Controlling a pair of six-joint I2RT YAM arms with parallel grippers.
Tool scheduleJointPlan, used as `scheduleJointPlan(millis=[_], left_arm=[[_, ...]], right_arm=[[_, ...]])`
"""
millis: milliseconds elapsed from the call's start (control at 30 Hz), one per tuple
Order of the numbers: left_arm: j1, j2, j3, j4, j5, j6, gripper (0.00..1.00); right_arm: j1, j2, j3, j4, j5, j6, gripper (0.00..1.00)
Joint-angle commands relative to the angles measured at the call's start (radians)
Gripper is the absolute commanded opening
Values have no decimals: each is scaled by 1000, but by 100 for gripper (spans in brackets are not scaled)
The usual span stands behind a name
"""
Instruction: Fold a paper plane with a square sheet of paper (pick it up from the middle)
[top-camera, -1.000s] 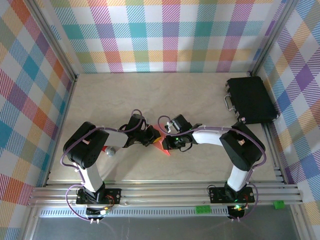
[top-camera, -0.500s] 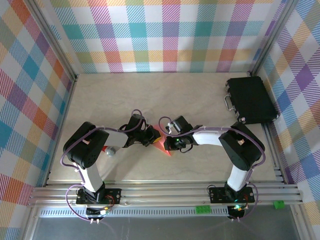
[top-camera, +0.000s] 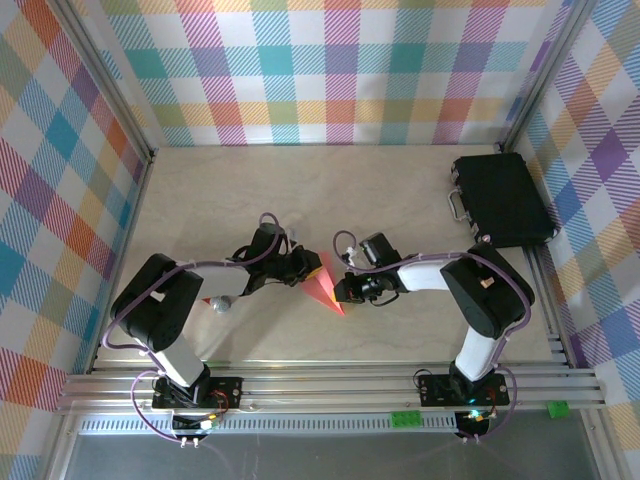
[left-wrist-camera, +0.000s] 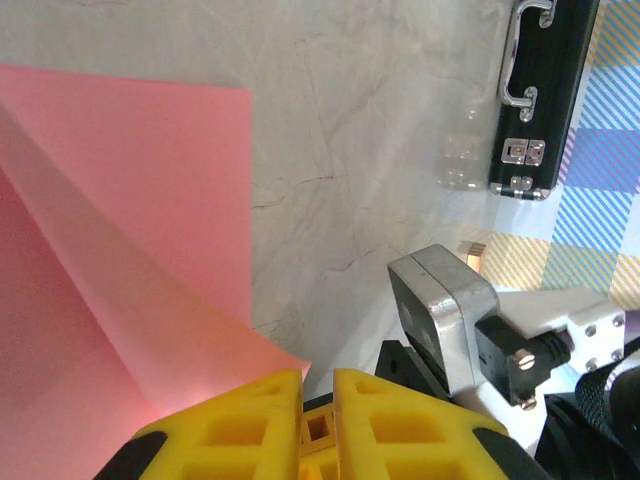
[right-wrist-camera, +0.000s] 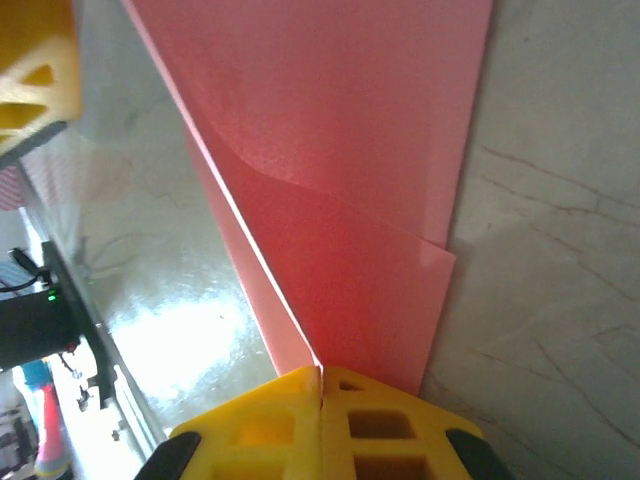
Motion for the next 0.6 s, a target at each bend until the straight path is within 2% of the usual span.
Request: scheduleJointPlan(millis=[0, 267, 567], left_arm=[[3, -16, -38, 52, 8, -7, 17], [-11, 10, -67, 132, 36, -31, 16], [-19, 23, -80, 122, 17, -31, 16]], right_arm=[[-25, 29, -25, 91, -137, 44, 0], [-69, 67, -54, 168, -215, 77, 0], [-83, 73, -55, 152, -211, 53, 0]])
